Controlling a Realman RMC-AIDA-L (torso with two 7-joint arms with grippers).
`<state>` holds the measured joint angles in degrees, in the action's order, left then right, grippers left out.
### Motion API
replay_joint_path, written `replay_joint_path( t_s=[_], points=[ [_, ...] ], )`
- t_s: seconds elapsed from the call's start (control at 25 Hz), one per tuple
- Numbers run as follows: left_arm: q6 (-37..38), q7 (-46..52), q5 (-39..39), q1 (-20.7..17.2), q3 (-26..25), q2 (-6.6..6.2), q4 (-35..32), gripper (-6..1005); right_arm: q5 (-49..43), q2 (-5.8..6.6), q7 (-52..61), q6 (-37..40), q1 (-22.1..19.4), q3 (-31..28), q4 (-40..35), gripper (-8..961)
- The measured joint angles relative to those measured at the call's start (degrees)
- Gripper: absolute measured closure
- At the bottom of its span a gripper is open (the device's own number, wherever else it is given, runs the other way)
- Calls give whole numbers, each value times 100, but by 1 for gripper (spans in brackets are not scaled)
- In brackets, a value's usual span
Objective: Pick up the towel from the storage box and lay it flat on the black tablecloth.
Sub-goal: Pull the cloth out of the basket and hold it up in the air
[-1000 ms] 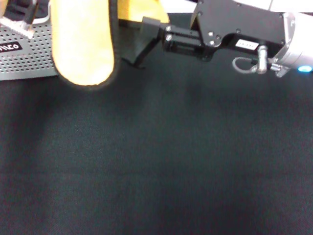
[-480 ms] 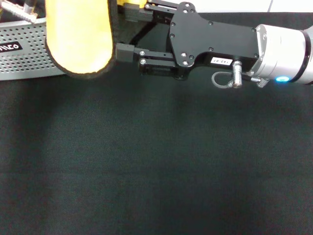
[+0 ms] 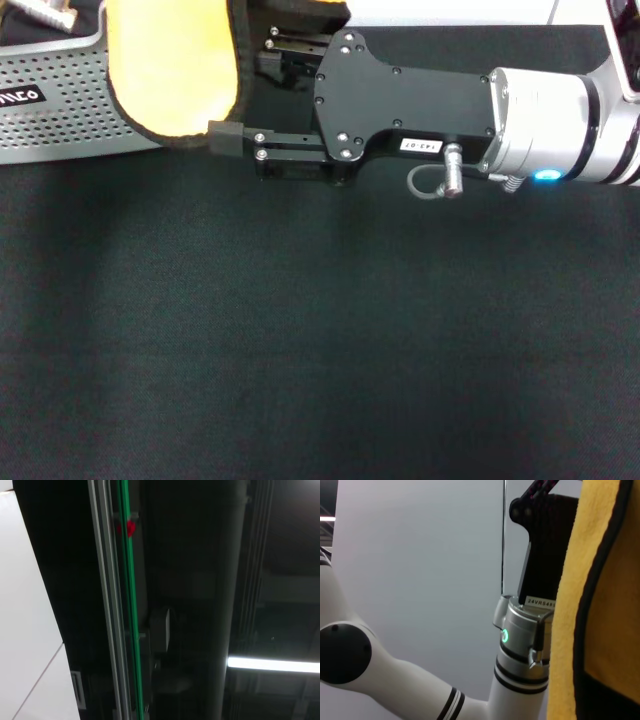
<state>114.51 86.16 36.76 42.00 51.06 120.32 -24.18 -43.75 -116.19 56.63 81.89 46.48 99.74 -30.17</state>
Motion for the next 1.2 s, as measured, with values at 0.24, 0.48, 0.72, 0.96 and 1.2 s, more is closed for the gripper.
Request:
replay_joint_path(
  t_s=[0.24,0.48,0.72,0.96,1.2],
  points=[
    [-15,-3,-20,1,0,0,-26,932,11,0,30,-7,-39,27,-7,301],
    [-26,-2,-84,1,0,0,-26,930,14,0,77,-114,-51,35,24,410],
    [-26,-2,-109,1,7,-1,-26,928,115,0,81,-273,-15,166,27,649],
    [-26,-6,-133,1,9,0,-15,927,153,0,67,-326,-9,243,5,653],
    [-25,-20,-165,2,9,-1,0,925,159,0,61,-377,-7,249,-6,654]
  ],
)
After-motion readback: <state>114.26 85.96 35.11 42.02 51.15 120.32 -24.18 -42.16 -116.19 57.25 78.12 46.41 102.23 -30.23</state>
